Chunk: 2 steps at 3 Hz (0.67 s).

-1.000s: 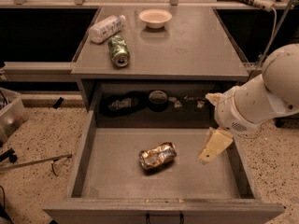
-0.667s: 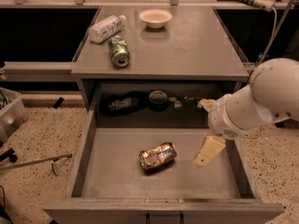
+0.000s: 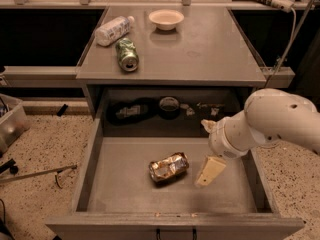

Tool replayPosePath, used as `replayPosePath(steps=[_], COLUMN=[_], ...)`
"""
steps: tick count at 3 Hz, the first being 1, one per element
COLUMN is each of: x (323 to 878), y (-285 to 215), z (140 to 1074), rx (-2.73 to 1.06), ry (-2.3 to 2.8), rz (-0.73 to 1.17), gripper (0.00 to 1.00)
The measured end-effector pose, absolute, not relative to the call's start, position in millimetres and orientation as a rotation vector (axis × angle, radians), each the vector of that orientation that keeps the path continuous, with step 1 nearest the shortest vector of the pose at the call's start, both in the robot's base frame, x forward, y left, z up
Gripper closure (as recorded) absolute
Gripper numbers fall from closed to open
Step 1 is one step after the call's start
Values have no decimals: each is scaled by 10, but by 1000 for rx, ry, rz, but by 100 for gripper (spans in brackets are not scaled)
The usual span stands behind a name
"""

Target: Pick orange can from top drawer and place on counter

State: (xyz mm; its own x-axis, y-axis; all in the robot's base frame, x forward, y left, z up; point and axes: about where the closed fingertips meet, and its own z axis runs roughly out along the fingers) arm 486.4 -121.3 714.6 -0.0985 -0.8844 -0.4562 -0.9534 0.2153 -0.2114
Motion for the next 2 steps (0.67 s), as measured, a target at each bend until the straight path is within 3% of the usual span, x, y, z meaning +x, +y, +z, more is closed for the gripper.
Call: replayPosePath(steps=[2], x=[4782], y=[-965], z=[6652], rx=[-1781], ry=[1975], rz=[342], gripper=[0])
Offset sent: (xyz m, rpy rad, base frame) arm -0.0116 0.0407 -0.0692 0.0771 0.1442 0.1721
